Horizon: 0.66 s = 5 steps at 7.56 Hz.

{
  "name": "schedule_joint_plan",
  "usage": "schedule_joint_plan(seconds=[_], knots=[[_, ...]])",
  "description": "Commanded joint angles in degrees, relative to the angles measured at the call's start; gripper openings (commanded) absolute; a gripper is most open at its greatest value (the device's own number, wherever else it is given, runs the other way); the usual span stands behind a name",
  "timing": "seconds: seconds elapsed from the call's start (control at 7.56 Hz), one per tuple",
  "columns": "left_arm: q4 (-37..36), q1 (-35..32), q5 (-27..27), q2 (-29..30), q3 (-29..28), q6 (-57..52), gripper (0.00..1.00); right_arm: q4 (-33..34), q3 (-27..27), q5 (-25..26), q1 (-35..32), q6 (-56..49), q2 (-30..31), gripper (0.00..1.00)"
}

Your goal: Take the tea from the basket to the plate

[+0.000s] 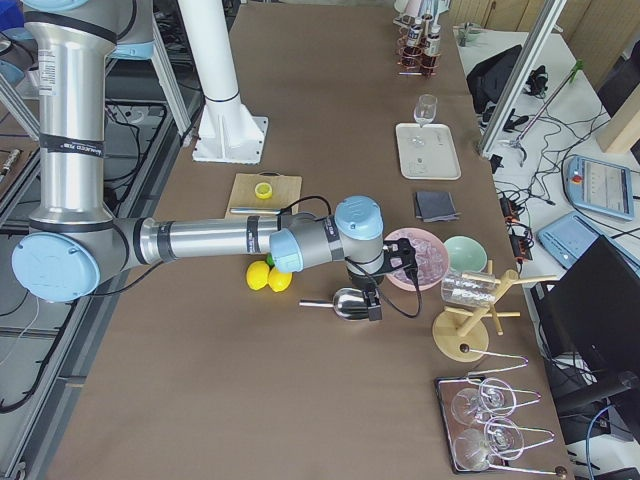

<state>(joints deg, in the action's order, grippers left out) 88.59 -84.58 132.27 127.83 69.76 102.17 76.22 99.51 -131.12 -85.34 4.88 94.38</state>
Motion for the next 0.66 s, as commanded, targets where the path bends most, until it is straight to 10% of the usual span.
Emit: schedule_joint_plan(seconds=[0.0,0.53], knots=[[1.4,2.83,-0.08,-0.13,0.9,3.73,0.97,-16.76,-0.9,-0.54,5.08,0.48,-0.25,1.0],[2.47,2.75,-0.08,-1.36,1.52,3.83,0.87,-18.13,-1.95,-15.63,7.11,1.62,-10.59,1.0]])
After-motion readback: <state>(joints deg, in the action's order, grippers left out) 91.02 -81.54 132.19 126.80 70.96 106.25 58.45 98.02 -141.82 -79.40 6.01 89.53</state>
